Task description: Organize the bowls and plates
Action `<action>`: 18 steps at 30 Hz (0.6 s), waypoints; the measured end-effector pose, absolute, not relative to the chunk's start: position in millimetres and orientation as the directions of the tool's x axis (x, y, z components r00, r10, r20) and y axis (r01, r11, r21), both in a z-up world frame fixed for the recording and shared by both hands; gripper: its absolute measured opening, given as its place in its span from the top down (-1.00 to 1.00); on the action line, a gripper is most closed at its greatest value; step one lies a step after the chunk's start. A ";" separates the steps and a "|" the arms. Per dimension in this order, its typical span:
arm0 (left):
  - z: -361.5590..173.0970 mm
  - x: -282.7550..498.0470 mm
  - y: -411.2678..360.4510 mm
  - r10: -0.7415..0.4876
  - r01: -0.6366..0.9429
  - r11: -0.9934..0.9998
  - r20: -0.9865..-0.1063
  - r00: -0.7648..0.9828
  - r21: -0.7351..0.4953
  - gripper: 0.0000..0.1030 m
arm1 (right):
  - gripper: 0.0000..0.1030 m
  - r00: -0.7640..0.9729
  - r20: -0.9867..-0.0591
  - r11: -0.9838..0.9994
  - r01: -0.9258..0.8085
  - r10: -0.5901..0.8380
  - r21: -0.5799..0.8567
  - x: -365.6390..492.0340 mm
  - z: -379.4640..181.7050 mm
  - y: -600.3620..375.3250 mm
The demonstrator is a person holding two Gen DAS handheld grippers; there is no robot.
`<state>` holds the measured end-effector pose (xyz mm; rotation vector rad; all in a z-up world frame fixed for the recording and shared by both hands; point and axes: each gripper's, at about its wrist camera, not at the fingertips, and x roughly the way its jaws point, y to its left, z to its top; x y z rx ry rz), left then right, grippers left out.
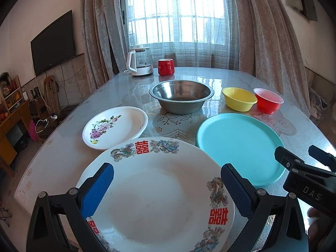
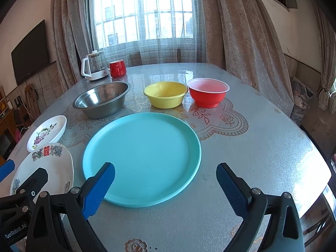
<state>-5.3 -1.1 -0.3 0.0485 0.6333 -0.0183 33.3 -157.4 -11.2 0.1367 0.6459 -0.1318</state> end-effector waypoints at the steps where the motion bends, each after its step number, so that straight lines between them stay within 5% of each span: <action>1: -0.2 -6.0 -1.4 -0.003 0.032 0.999 -0.592 0.806 0.039 -0.99 | -0.92 0.791 -0.607 0.983 0.164 -0.079 0.087 33.3 -11.2 -157.6; 18: 0.5 -6.3 -2.4 -0.002 0.033 0.999 -0.593 0.805 0.041 -0.99 | -0.92 0.793 -0.604 0.982 0.165 -0.077 0.091 33.6 -11.3 -158.2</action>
